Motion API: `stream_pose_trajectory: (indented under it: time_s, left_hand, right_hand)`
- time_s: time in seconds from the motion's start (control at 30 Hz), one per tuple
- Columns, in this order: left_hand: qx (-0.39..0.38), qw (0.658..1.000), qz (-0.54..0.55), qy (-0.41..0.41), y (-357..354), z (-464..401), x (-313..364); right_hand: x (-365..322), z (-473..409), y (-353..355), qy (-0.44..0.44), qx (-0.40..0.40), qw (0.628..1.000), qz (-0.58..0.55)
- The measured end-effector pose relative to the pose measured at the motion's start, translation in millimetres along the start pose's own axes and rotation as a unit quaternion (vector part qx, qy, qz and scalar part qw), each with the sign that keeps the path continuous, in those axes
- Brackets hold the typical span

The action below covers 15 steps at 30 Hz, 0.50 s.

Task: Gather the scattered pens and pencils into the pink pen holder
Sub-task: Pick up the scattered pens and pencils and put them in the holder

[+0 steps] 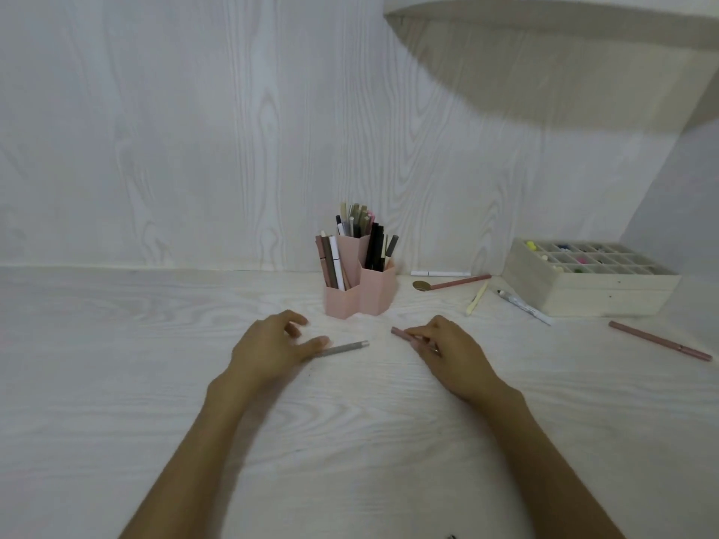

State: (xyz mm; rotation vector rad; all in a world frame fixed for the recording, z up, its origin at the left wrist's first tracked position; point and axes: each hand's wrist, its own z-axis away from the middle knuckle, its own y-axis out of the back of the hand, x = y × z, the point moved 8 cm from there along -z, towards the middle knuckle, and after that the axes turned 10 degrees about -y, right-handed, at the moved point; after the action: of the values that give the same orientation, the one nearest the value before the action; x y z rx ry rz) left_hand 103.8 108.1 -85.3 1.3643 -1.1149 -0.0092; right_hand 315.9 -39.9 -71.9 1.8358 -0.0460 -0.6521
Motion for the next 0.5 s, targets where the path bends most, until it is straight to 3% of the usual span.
stream_pose_trajectory:
  time_s: [0.13,0.27,0.4,0.5]
  left_hand:
    - [0.050,0.994,-0.050,-0.079,-20,1,36]
    - [0.043,0.991,-0.033,-0.122,-25,4,38]
    - [0.005,0.990,0.018,-0.140,-30,6,32]
    - [-0.039,0.987,0.017,-0.158,-33,5,32]
  right_hand:
    - [-43,6,-19,0.069,-0.006,0.998,-0.010]
    - [-43,6,-5,0.065,0.063,0.993,-0.078]
    - [-11,1,41,-0.017,0.172,0.942,-0.286]
    - [-19,-4,74,0.013,0.218,0.919,-0.328]
